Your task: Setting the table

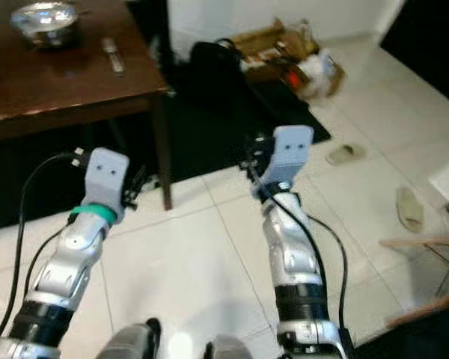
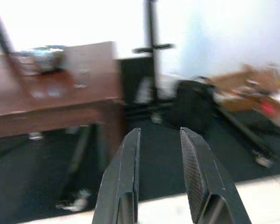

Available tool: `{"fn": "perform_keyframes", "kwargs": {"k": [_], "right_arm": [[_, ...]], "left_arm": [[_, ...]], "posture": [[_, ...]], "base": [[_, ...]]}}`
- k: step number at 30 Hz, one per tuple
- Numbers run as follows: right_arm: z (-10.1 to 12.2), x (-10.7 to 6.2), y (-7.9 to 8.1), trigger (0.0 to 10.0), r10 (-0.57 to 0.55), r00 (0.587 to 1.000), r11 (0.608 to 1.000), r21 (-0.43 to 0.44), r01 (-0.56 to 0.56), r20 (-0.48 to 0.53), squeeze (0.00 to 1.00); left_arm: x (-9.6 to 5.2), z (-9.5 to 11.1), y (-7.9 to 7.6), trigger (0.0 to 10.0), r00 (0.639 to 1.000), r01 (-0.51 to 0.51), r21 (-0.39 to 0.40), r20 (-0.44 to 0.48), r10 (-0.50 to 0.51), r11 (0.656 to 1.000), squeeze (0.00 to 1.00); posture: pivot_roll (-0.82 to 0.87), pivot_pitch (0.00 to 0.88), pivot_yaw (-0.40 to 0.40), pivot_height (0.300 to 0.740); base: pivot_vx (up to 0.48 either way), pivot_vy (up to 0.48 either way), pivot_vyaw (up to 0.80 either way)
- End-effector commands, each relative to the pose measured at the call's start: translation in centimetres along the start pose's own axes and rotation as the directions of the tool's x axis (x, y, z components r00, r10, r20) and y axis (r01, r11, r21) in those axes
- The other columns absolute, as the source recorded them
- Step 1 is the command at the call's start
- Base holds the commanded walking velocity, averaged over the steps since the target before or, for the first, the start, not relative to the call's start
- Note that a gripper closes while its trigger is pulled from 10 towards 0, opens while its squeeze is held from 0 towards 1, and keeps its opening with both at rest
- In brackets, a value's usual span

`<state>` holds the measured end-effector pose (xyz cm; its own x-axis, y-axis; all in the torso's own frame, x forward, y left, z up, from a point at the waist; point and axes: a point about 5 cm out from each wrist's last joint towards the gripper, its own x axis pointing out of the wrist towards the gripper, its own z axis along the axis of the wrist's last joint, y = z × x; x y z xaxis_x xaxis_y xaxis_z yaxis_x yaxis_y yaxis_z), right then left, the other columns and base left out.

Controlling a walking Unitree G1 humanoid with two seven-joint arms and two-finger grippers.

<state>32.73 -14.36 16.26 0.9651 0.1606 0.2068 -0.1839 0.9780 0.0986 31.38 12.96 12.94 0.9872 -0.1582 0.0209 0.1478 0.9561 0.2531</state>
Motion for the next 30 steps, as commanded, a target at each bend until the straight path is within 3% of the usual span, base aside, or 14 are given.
{"fn": "perform_keyframes", "kwargs": {"k": [1, 16, 19, 30], "right_arm": [[-0.5, -0.3, -0.4, 10.0, -0.019, 1.000, 1.000, 0.004, 0.020, -0.018, 0.00], [0.0, -0.3, -1.1, 10.0, -0.045, 0.999, 0.999, 0.009, 0.045, 0.004, 0.00], [0.4, -0.2, -1.3, 10.0, -0.062, 0.998, 0.996, 0.062, 0.060, 0.028, 0.00], [0.7, -0.2, -2.0, 10.0, -0.104, 0.994, 0.993, 0.059, 0.101, 0.044, 0.00]], "left_arm": [[0.0, -0.3, -0.3, 10.0, 1.000, 0.007, -0.004, -0.011, -0.007, 1.000, 0.00], [1.5, 1.6, 0.9, 10.0, 0.995, -0.059, 0.099, 0.090, 0.050, 0.993, 0.00], [2.0, 2.0, 1.5, 10.0, 0.985, -0.143, 0.147, 0.114, 0.127, 0.979, 0.00], [2.7, 2.3, 1.8, 10.0, 0.983, -0.158, 0.132, 0.120, 0.142, 0.979, 0.00]], "posture": [[-0.03, 0.000, -0.001, 0.740], [-0.04, 0.000, 0.003, 0.740], [-0.04, 0.000, 0.002, 0.740], [-0.04, 0.000, 0.003, 0.740]], "base": [[0.000, 0.000, 0.80], [0.064, 0.000, 0.80], [0.480, 0.000, 0.00], [0.480, 0.000, 0.00]]}}
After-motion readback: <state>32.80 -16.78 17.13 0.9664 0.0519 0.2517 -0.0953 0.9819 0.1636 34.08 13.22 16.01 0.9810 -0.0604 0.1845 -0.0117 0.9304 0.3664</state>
